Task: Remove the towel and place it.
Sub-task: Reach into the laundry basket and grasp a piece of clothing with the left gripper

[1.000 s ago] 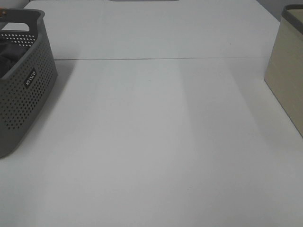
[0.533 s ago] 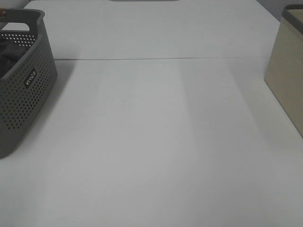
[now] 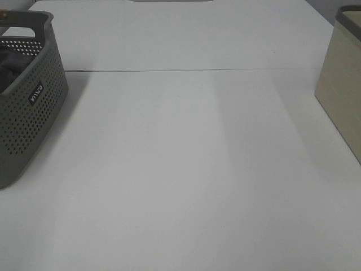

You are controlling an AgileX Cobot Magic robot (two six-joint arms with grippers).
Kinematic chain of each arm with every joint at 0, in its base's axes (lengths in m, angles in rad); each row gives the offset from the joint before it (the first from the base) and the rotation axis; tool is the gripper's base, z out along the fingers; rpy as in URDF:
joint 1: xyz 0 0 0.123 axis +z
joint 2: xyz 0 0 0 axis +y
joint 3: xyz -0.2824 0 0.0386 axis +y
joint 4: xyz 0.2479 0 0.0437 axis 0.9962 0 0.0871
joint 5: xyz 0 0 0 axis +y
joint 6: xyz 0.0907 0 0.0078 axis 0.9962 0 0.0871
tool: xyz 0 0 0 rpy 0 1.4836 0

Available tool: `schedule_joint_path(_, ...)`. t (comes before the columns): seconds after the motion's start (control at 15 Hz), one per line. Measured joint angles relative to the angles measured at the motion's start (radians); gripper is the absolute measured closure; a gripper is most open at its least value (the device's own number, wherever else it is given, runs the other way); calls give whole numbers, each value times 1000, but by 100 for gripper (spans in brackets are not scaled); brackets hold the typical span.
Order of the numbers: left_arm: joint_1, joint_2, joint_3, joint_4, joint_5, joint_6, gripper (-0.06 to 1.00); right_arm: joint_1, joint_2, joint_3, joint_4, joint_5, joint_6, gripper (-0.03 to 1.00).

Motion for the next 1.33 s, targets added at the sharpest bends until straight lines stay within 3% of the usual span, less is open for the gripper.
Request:
schedule_joint_path(0.27, 0, 0, 45, -1, 79, 0, -5, 0, 0, 0, 0, 0, 0, 35)
schedule_joint_path(1.07, 0, -3, 84, -13, 34, 4, -5, 0, 0, 0, 0, 0, 0, 35)
schedule_joint_path(1.2, 0, 28, 50, -15, 41, 69, -5, 0, 0, 0, 0, 0, 0, 35)
schedule_joint_path(1.33, 0, 209, -89, -16, 82, 206, -5, 0, 0, 0, 0, 0, 0, 35)
